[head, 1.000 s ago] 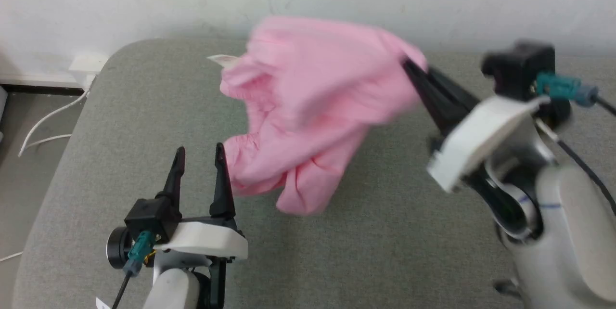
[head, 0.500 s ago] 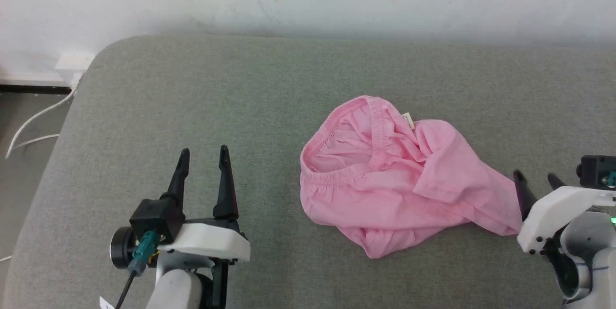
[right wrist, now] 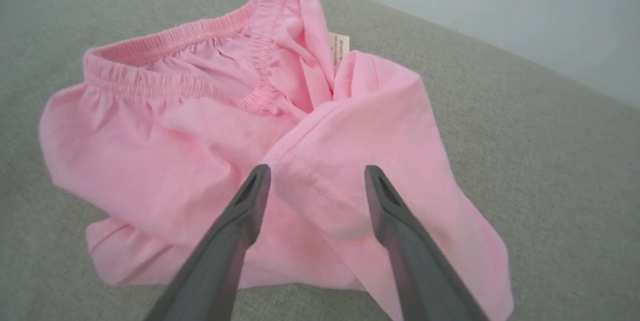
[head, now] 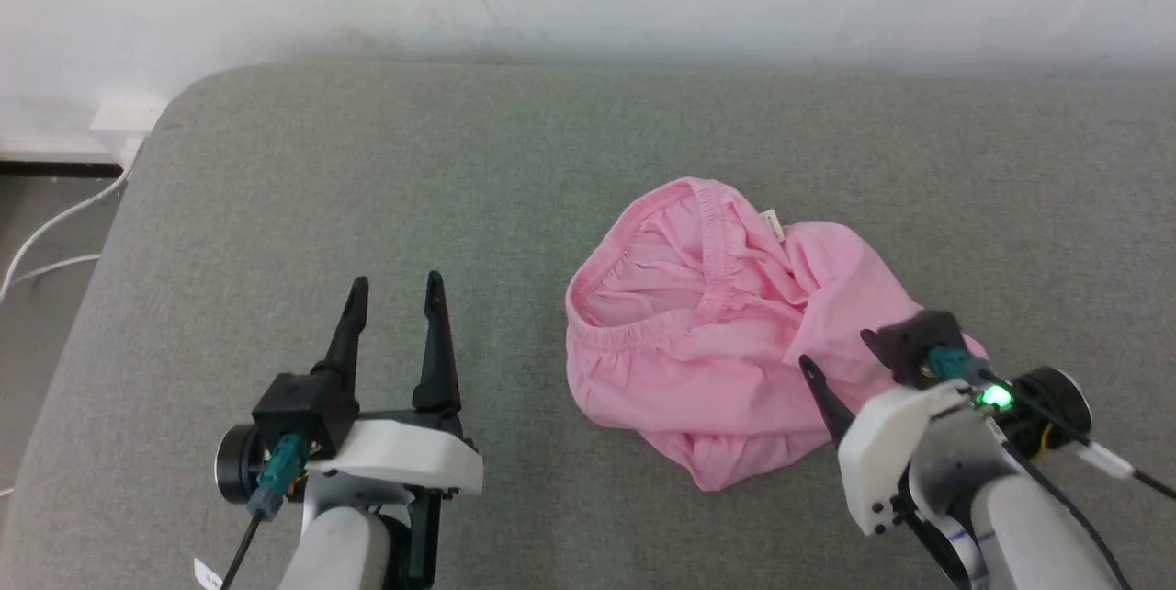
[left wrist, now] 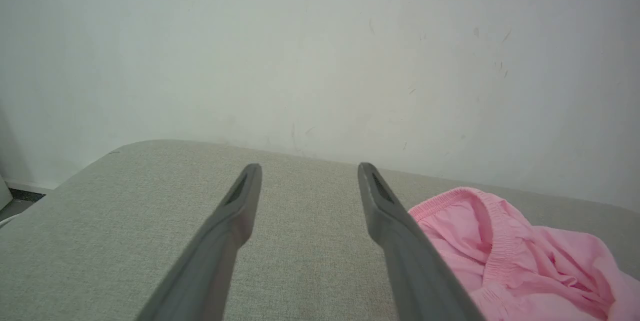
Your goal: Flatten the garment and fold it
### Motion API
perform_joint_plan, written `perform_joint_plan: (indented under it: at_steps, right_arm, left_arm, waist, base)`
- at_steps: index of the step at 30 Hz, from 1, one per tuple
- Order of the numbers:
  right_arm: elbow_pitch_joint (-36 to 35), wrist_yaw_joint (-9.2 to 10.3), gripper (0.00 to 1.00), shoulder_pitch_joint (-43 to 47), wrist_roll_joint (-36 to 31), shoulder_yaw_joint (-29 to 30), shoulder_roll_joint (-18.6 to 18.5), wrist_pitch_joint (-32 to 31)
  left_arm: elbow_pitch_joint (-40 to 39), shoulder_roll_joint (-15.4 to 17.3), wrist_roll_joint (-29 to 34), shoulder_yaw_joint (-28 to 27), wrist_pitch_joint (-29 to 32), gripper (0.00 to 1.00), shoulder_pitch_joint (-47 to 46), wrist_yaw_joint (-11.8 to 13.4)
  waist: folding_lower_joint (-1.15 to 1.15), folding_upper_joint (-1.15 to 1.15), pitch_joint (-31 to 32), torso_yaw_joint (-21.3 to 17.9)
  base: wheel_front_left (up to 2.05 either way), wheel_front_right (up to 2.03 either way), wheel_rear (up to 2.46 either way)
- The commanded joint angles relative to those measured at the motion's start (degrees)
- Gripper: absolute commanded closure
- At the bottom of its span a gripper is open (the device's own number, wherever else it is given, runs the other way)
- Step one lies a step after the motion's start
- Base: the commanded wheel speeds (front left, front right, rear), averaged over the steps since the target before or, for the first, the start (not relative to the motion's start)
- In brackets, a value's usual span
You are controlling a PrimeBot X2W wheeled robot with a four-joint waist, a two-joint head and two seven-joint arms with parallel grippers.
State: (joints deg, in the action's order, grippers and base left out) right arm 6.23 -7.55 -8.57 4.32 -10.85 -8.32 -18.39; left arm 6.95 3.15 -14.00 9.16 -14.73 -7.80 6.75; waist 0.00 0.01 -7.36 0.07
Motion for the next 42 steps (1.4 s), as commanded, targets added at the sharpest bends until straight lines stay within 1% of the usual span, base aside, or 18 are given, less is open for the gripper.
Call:
perform_joint_plan:
  at_steps: [1, 3, 4, 6, 7, 12, 16, 19, 20, 21, 23, 25, 27, 28, 31, 34, 38, 42]
  right_arm:
    - [1.05, 0.06, 0.00, -1.66, -0.99, -0.28, -0.05, -0.77]
    - [3.61, 0.06, 0.00, -3.28, -2.76, -0.12, 0.03, -2.97]
    - [4.79, 0.06, 0.31, -3.97, -3.10, -0.31, 0.09, -3.84]
    - [6.73, 0.06, 0.83, -5.25, -3.51, -0.44, -0.11, -4.64]
    - [7.45, 0.06, 1.00, -5.75, -3.53, -0.36, -0.21, -4.71]
    - [7.35, 0.06, 1.00, -7.01, -1.31, 5.59, 1.31, -1.77]
    - [5.70, 0.06, 1.00, -7.48, -0.45, 16.93, 2.14, -0.13]
    - [7.18, 0.06, 1.00, -8.04, -2.05, 27.13, 1.61, 0.33]
    - [8.18, 0.06, 0.80, -8.31, -3.46, 30.16, 1.15, 0.67]
    - [9.09, 0.06, 0.03, -8.74, -4.36, 33.07, 1.22, 1.38]
    - [10.50, 0.06, 0.00, -9.06, -5.74, 35.05, 1.51, 2.25]
    - [10.60, 0.06, 0.00, -8.79, -5.52, 30.61, 1.73, 3.73]
    - [9.88, 0.06, 0.00, -7.89, -3.08, 23.34, 1.65, 5.62]
    - [9.88, 0.06, 0.00, -7.89, -3.08, 23.34, 1.65, 5.62]
    - [7.57, 0.06, 0.00, -6.07, -0.24, 13.69, 1.00, 8.21]
    - [5.35, 0.06, 0.00, -4.98, 2.39, 6.73, 1.74, 9.74]
    - [4.11, 0.06, 0.00, -5.46, 4.19, 1.57, 3.51, 8.55]
    - [5.52, 0.06, 0.00, -7.81, 2.36, 1.07, 4.74, 4.89]
  left_arm:
    - [-0.28, -0.17, 0.38, 0.06, -0.27, 0.00, -1.06, -0.41]
    - [-0.31, -0.19, 0.29, 0.33, -0.27, 0.00, -1.26, -0.47]
    - [-0.21, -0.20, 0.28, 0.53, -0.27, 0.00, -1.30, -0.52]
    - [0.01, -0.22, 0.19, 0.81, -0.27, 0.00, -1.35, -0.53]
    - [0.11, -0.22, 0.16, 0.91, -0.27, 0.00, -1.35, -0.51]
    - [0.56, -0.24, -0.15, 1.08, -0.27, 0.00, -1.04, -0.30]
    - [0.58, -0.25, -0.19, 0.82, -0.27, 0.00, -0.81, -0.12]
    - [0.40, -0.25, 0.03, 0.84, -0.27, 0.00, -0.95, -0.19]
    - [0.49, -0.26, 0.10, 0.93, -0.27, 0.00, -1.08, -0.26]
    - [0.65, -0.26, 0.17, 1.05, -0.27, 0.00, -1.24, -0.34]
    - [0.88, -0.26, 0.17, 1.11, -0.27, 0.00, -1.52, -0.39]
    - [0.86, -0.26, 0.12, 0.81, -0.27, 0.00, -1.49, -0.21]
    - [0.87, -0.26, 0.13, 0.61, -0.27, 0.00, -1.45, -0.21]
    - [0.87, -0.26, 0.13, 0.61, -0.27, 0.00, -1.45, -0.21]
    - [1.00, -0.26, 0.24, 0.41, -0.27, 0.00, -1.66, -0.28]
    - [0.78, -0.26, 0.24, 0.05, -0.27, 0.00, -1.85, -0.24]
    - [0.79, -0.26, 0.34, -0.02, -0.27, 0.00, -2.15, -0.34]
    - [0.74, -0.26, 0.28, 0.25, -0.27, 0.00, -2.67, -0.47]
  waist:
    - [0.00, -0.01, -0.66, 0.64]
    - [0.00, -0.01, -1.12, 1.22]
    - [0.00, -0.01, -1.31, 1.46]
    - [0.00, -0.01, -1.55, 1.78]
    - [0.00, -0.01, -1.59, 1.89]
    - [0.00, -0.01, -1.20, 1.92]
    - [0.00, -0.01, -0.74, 1.07]
    - [0.00, -0.01, -0.94, 0.07]
    - [0.00, -0.01, -1.07, -0.17]
    - [0.00, -0.01, -1.16, -0.38]
    - [0.00, -0.01, -1.23, -0.81]
    - [0.00, -0.01, -1.26, -1.63]
    - [0.00, -0.01, -1.41, -2.36]
    - [0.00, -0.01, -1.41, -2.36]
    - [0.00, -0.01, -1.49, -3.15]
    - [0.00, -0.01, -1.63, -3.83]
    - [0.00, -0.01, -1.93, -4.19]
    - [0.00, -0.01, -2.53, -3.91]
  base:
    - [0.00, 0.00, 0.00]
    - [0.00, 0.00, 0.00]
    - [0.00, 0.00, 0.00]
    - [0.00, 0.00, 0.00]
    - [0.00, 0.00, 0.00]
    - [0.00, 0.00, 0.00]
    - [0.00, 0.00, 0.00]
    - [0.00, 0.00, 0.00]
    - [0.00, 0.00, 0.00]
    - [0.00, 0.00, 0.00]
    - [0.00, 0.00, 0.00]
    - [0.00, 0.00, 0.00]
    - [0.00, 0.00, 0.00]
    - [0.00, 0.00, 0.00]
    - [0.00, 0.00, 0.00]
    - [0.00, 0.00, 0.00]
    - [0.00, 0.00, 0.00]
    - [0.00, 0.00, 0.00]
